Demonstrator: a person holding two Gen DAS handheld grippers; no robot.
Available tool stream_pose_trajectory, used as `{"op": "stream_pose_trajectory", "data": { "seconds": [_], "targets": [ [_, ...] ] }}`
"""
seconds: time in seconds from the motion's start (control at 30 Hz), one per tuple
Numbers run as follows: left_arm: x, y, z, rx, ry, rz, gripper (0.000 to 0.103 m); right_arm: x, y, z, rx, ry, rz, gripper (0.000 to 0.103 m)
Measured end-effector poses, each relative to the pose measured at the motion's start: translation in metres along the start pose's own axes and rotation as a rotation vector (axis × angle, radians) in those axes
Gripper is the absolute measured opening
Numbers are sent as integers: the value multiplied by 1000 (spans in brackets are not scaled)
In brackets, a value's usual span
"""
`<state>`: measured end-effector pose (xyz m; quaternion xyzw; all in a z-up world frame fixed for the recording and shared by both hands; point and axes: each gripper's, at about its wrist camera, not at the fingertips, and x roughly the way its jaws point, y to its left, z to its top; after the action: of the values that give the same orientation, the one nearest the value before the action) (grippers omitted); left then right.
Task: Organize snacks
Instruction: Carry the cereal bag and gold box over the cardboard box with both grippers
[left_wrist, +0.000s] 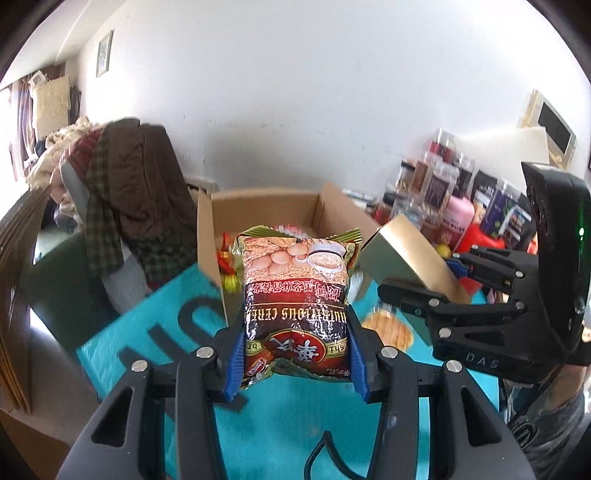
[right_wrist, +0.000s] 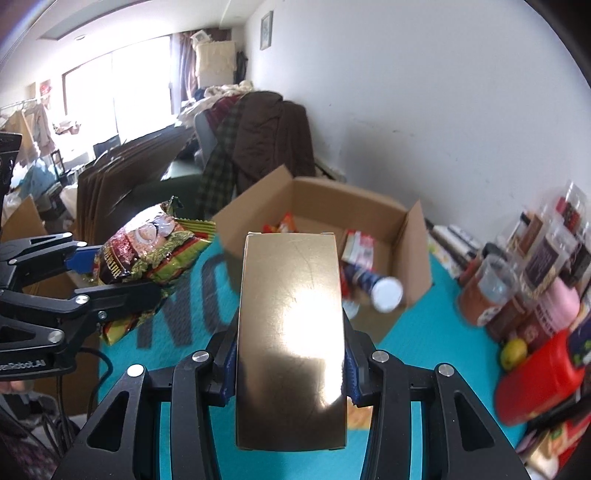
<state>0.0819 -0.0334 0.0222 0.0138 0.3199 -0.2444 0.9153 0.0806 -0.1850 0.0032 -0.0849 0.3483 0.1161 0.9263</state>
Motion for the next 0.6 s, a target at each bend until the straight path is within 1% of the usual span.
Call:
{"op": "stream_pose_trajectory", "data": {
  "seconds": [0.23, 0.33, 0.6],
  "targets": [
    [8, -3, 40, 23, -68, 2, 46, 6, -20, 31, 11, -54, -9, 44],
    [18, -4, 54, 31, -81, 2, 46, 12, -29, 42, 18, -66, -16, 44],
    [55, 0, 79, 44, -69, 10, 46, 39, -51, 62, 33, -59, -37, 44]
  ]
}}
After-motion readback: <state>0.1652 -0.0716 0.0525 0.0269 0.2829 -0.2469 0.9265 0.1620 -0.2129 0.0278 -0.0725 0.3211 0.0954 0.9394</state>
